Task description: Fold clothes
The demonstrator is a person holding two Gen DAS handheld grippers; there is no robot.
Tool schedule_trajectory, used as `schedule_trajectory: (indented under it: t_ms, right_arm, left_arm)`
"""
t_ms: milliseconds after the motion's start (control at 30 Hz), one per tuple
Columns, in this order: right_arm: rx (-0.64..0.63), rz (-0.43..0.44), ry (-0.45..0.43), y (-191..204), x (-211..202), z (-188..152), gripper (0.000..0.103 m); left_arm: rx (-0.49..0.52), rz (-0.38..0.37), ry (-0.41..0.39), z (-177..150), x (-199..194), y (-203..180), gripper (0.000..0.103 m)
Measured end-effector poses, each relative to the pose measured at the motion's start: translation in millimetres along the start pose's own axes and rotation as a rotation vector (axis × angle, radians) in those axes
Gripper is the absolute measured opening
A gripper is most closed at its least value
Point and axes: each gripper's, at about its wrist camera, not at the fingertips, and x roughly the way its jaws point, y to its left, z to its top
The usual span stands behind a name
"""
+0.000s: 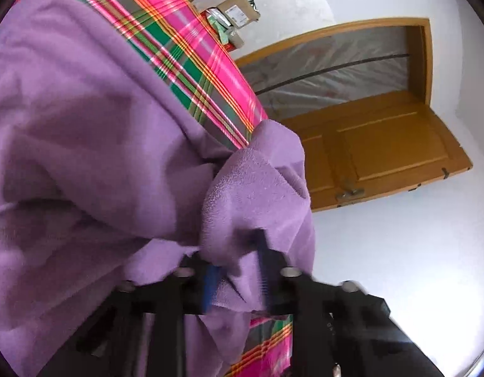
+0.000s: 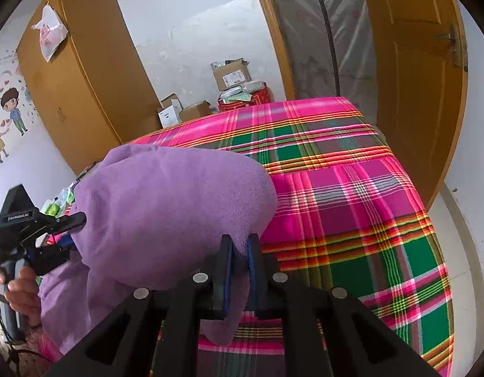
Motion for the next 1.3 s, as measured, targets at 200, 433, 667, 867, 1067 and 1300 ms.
schedule_trajectory:
  t_ms: [200,433,667,867,1067,1300]
  right_arm:
    - [-0.057,0.005,-0.074,8.7,-15.4,-4.7,0.034]
    - [-0.202,0.095,-0.095,39.6,-16.0,-11.3,0.041]
    - [-0.27,0.134,-0.019,54.6,9.5,-16.8,0.043]
    - [-0.296,0.127,0.024,53.2,21.8,-17.3,0.043]
    - [-0.356,0.132,0.006,59.2,17.5,-22.8,0.043]
    - [-0.413,0.17,-0.041,71.2,8.3,-26.7,0.044]
  left_arm:
    - [0.063,-0.015,-0.024,3.3,-7.5,-16.9,0.009]
    - [0.152,-0.047,-0.041,13.3,-4.9,-49.5,0.009]
    - [0.206,-0.05,-0.07,23.3,2.1,-73.0,0.009]
    - [0.255,-0.05,-0.095,31.5,8.6,-92.1,0.009]
    - [0.254,-0.011,-0.06,31.2,15.6,-87.5,0.009]
    - [0.233,0.023,-0.08,23.0,-2.8,-73.6,0.015]
